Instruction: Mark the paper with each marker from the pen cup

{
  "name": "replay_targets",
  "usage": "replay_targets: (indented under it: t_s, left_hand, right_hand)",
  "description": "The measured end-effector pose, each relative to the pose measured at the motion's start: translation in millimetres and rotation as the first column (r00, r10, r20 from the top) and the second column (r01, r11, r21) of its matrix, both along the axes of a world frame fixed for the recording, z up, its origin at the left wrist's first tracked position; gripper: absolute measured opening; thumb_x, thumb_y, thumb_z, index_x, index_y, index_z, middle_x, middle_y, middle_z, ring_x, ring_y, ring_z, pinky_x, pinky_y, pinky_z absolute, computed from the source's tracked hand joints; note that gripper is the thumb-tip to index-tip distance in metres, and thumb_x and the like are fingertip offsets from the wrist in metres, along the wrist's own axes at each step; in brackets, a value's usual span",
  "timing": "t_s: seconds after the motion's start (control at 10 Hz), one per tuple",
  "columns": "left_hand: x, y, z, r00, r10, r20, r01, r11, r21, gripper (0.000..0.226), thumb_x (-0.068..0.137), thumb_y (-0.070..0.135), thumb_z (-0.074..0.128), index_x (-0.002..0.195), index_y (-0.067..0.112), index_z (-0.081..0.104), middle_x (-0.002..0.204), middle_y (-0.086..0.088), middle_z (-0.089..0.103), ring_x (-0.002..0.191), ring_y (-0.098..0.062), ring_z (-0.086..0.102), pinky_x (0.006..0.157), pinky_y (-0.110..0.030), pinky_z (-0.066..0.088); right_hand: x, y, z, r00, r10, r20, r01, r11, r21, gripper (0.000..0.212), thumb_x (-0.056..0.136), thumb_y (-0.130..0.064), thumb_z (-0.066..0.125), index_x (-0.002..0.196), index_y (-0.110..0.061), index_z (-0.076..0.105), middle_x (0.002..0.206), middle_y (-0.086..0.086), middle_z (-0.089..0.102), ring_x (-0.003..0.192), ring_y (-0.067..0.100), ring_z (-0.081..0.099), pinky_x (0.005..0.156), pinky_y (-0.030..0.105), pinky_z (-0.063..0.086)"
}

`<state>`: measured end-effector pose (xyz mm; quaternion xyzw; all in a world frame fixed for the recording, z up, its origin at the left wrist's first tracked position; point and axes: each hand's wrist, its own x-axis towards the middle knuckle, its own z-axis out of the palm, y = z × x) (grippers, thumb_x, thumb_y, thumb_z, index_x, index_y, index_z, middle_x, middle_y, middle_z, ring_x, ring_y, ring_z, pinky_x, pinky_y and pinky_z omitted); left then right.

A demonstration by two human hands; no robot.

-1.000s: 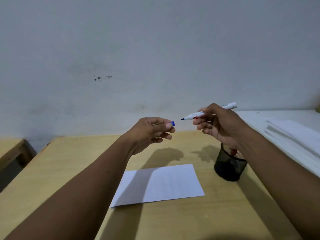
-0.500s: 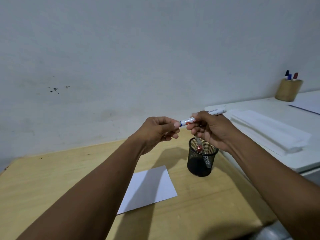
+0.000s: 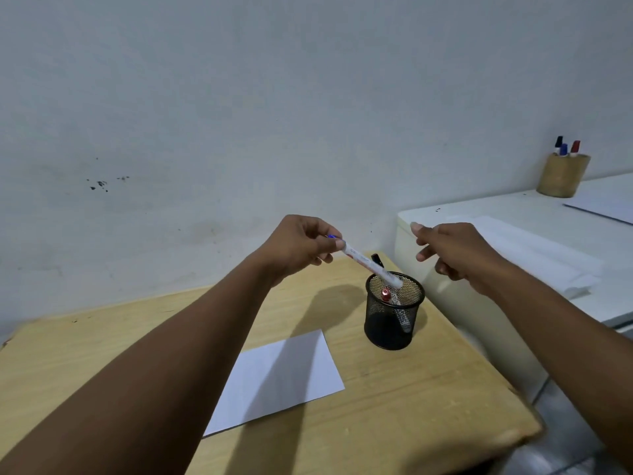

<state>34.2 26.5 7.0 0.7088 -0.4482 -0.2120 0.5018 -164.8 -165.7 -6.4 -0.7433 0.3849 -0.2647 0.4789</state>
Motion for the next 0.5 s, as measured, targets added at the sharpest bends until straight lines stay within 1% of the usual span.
replay_targets:
  t_s: [0.1, 0.2, 0.3, 0.4, 0.5]
  left_hand:
    - [-8.4, -12.9, -4.4, 0.991, -0.032, 0.128, 0.024, 0.998, 0.064, 0.016, 0.086, 0.011, 0.079, 0.098, 0.001, 0.077, 0.08, -0.019, 0.073, 0.071, -0.019, 0.066, 0.069, -0.035, 0.054]
    - [-21.4, -25.9, -10.5, 0.953, -0.092, 0.29, 0.049, 0.987, 0.152, 0.015, 0.084, 0.017, 0.08, 0.097, 0.009, 0.08, 0.077, -0.015, 0.075, 0.069, -0.018, 0.066, 0.073, -0.037, 0.056]
    - [-34.1, -37.5, -12.5, 0.918, -0.135, 0.372, 0.07, 0.981, 0.182, 0.018, 0.083, 0.021, 0.081, 0.1, 0.015, 0.081, 0.079, -0.011, 0.074, 0.075, -0.02, 0.066, 0.075, -0.034, 0.054]
    - [-45.3, -43.9, -13.2, 0.891, -0.178, 0.418, 0.088, 0.97, 0.227, 0.027, 0.082, 0.024, 0.083, 0.108, 0.016, 0.08, 0.086, -0.005, 0.072, 0.083, -0.018, 0.066, 0.076, -0.027, 0.049]
    - [-48.7, -44.3, -8.8, 0.896, -0.152, 0.417, 0.045, 0.966, 0.256, 0.043, 0.082, 0.037, 0.082, 0.121, 0.021, 0.074, 0.1, -0.004, 0.076, 0.093, -0.018, 0.066, 0.082, -0.028, 0.049]
  right_hand:
    - [3.0, 2.6, -0.1, 1.0, 0.028, -0.01, -0.029, 0.999, -0.043, 0.051, 0.093, -0.049, 0.066, 0.101, 0.001, 0.07, 0.096, 0.015, 0.079, 0.048, 0.019, 0.045, 0.045, 0.022, 0.03]
    - [8.2, 8.4, -0.7, 0.998, 0.055, -0.012, -0.056, 0.996, -0.068, 0.048, 0.093, -0.047, 0.067, 0.1, 0.001, 0.071, 0.093, 0.011, 0.078, 0.051, 0.019, 0.047, 0.044, 0.023, 0.03]
    - [12.6, 9.0, -1.2, 0.998, 0.063, 0.001, -0.063, 0.995, -0.076, 0.044, 0.093, -0.044, 0.068, 0.098, 0.0, 0.071, 0.092, 0.01, 0.079, 0.055, 0.021, 0.048, 0.045, 0.024, 0.032]
    - [14.8, 9.9, -2.7, 0.998, 0.062, -0.01, -0.063, 0.994, -0.089, 0.042, 0.093, -0.043, 0.067, 0.097, -0.002, 0.072, 0.092, 0.01, 0.079, 0.054, 0.02, 0.049, 0.046, 0.024, 0.034]
    - [18.1, 12.9, -0.9, 0.998, 0.055, -0.013, -0.056, 0.991, -0.122, 0.04, 0.093, -0.043, 0.067, 0.095, -0.004, 0.073, 0.092, 0.007, 0.078, 0.059, 0.019, 0.052, 0.051, 0.027, 0.038]
